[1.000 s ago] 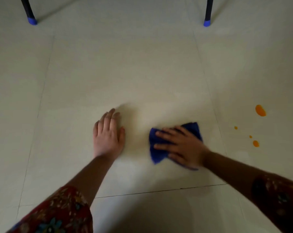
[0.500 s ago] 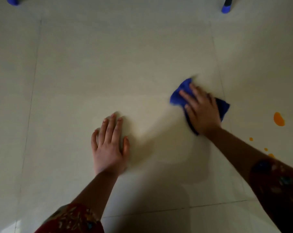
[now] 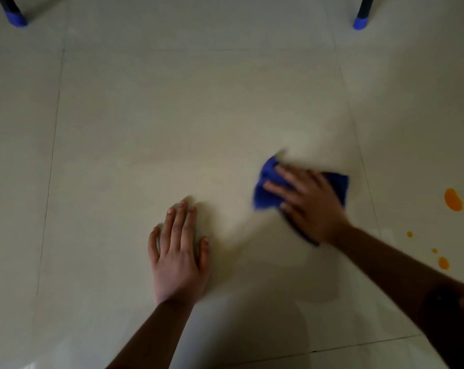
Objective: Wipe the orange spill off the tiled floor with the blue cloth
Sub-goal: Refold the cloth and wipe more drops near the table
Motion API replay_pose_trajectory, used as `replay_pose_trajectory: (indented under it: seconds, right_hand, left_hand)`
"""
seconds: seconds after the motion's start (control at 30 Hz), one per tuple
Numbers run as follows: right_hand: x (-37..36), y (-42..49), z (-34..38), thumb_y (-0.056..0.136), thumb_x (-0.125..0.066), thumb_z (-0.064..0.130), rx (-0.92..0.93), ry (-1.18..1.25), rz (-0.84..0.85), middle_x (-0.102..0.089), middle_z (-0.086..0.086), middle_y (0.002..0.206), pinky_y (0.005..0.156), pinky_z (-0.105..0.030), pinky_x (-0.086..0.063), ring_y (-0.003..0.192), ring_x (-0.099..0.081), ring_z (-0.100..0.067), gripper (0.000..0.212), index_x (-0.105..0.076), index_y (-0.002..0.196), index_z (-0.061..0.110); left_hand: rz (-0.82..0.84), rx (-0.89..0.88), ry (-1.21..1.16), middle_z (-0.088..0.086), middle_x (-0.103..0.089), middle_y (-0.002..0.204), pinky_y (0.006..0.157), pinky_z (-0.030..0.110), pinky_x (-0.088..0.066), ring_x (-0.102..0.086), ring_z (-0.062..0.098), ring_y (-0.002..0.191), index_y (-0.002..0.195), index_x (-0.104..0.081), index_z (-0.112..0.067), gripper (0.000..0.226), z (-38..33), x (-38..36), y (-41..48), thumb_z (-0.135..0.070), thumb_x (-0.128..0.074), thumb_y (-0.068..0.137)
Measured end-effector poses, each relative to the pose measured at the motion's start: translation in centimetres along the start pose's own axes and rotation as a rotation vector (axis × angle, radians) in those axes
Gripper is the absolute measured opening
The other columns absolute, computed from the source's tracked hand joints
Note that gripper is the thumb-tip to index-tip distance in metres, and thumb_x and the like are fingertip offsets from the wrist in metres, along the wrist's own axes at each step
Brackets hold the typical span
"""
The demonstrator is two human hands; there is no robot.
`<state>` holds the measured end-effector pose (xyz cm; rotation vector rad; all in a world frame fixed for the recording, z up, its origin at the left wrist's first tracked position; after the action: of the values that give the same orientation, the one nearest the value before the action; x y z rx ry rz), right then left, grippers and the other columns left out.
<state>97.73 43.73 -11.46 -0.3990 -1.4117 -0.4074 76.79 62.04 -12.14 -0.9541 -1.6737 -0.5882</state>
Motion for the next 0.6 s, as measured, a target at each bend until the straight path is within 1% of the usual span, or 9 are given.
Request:
replay_pose_trajectory:
  seconds: [0.1, 0.17, 0.23, 0.27, 0.33, 0.4, 0.43, 0.53, 0.6]
  right_hand:
    - [0.3, 3.5, -5.1, 0.099, -0.03, 0.042, -0.362, -0.023, -0.094, -0.026, 0.002, 0.159, 0.111, -0.046, -0.024, 0.14, -0.034, -0.025, 0.049, -0.032, 0.148, 0.038]
    - [0.2, 7.0, -3.8, 0.097, -0.033, 0.042, -0.43, -0.011, -0.143, -0.031, 0.0, 0.157, 0.11, -0.046, -0.027, 0.138, -0.038, -0.027, 0.05, -0.037, 0.146, 0.037]
    - [0.0, 8.7, 0.2, 0.095, -0.037, 0.042, -0.318, 0.005, -0.191, -0.034, -0.001, 0.156, 0.108, -0.047, -0.03, 0.135, -0.041, -0.027, 0.05, -0.042, 0.144, 0.037]
    - [-0.4, 8.2, 2.9, 0.096, -0.037, 0.042, -0.202, 0.013, -0.184, -0.032, -0.001, 0.157, 0.11, -0.048, -0.029, 0.137, -0.04, -0.027, 0.049, -0.041, 0.144, 0.038]
    - [-1.5, 3.2, 8.2, 0.099, -0.036, 0.042, 0.106, 0.035, -0.052, -0.024, 0.003, 0.16, 0.114, -0.047, -0.02, 0.144, -0.028, -0.023, 0.048, -0.036, 0.146, 0.04]
    - [-1.2, -3.0, 8.4, 0.1, -0.035, 0.043, 0.25, 0.066, 0.036, -0.02, 0.007, 0.161, 0.116, -0.043, -0.016, 0.148, -0.02, -0.018, 0.047, -0.034, 0.146, 0.042]
    - [-0.8, -4.5, 6.2, 0.099, -0.035, 0.044, 0.226, 0.07, 0.031, -0.022, 0.007, 0.16, 0.115, -0.043, -0.018, 0.147, -0.021, -0.018, 0.047, -0.034, 0.146, 0.042]
    - [0.2, -7.1, -1.6, 0.098, -0.031, 0.044, -0.155, 0.019, 0.0, -0.024, 0.003, 0.16, 0.112, -0.046, -0.023, 0.143, -0.03, -0.023, 0.05, -0.028, 0.147, 0.044]
    - [0.9, -6.1, -3.3, 0.099, -0.03, 0.043, -0.329, 0.006, -0.074, -0.024, 0.002, 0.16, 0.112, -0.047, -0.023, 0.142, -0.031, -0.026, 0.049, -0.029, 0.148, 0.041]
  left_hand:
    - [-0.002, -0.013, 0.029, 0.0, -0.025, 0.16, 0.116, 0.043, -0.015, -0.018, 0.018, 0.148, 0.149, -0.033, -0.018, 0.06, 0.1, -0.1, 0.1, -0.04, -0.032, 0.094]
    - [0.008, -0.021, 0.02, 0.0, -0.024, 0.16, 0.116, 0.043, -0.015, -0.017, 0.018, 0.148, 0.149, -0.032, -0.018, 0.059, -0.1, -0.1, 0.4, -0.04, -0.031, 0.094]
    - [0.002, -0.032, -0.009, -0.001, -0.025, 0.159, 0.116, 0.043, -0.015, -0.018, 0.017, 0.147, 0.149, -0.032, -0.02, 0.057, -0.1, 0.0, 0.8, -0.038, -0.03, 0.095]
    - [-0.016, -0.029, -0.037, -0.001, -0.028, 0.158, 0.116, 0.043, -0.017, -0.021, 0.017, 0.147, 0.148, -0.034, -0.02, 0.056, 0.1, 0.1, 1.2, -0.036, -0.03, 0.095]
    - [-0.052, -0.027, -0.089, 0.001, -0.035, 0.155, 0.114, 0.043, -0.021, -0.027, 0.018, 0.144, 0.146, -0.038, -0.018, 0.055, 0.3, 0.4, 1.3, -0.033, -0.032, 0.093]
    - [-0.079, -0.048, -0.132, 0.003, -0.04, 0.152, 0.114, 0.044, -0.023, -0.03, 0.019, 0.142, 0.143, -0.042, -0.016, 0.054, 0.3, 0.7, 0.9, -0.031, -0.033, 0.092]
    - [-0.092, -0.054, -0.159, 0.004, -0.042, 0.15, 0.114, 0.045, -0.024, -0.032, 0.02, 0.141, 0.141, -0.044, -0.014, 0.053, 0.4, 0.7, 1.3, -0.029, -0.034, 0.092]
    - [-0.095, -0.049, -0.16, 0.004, -0.045, 0.147, 0.115, 0.045, -0.022, -0.035, 0.021, 0.139, 0.14, -0.045, -0.013, 0.051, 0.0, 1.4, -0.8, -0.028, -0.035, 0.092]
    - [-0.098, -0.043, -0.147, 0.002, -0.043, 0.149, 0.116, 0.045, -0.02, -0.033, 0.019, 0.14, 0.141, -0.043, -0.015, 0.052, -0.6, 1.8, -2.3, -0.03, -0.036, 0.092]
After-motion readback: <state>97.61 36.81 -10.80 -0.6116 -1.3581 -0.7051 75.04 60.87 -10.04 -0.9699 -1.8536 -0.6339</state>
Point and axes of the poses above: each hand's wrist, its own y-axis towards the middle knuckle, its own x-axis out of the back of the hand, z = x × y, the point moved 4 cm from there along y, towards the middle knuckle
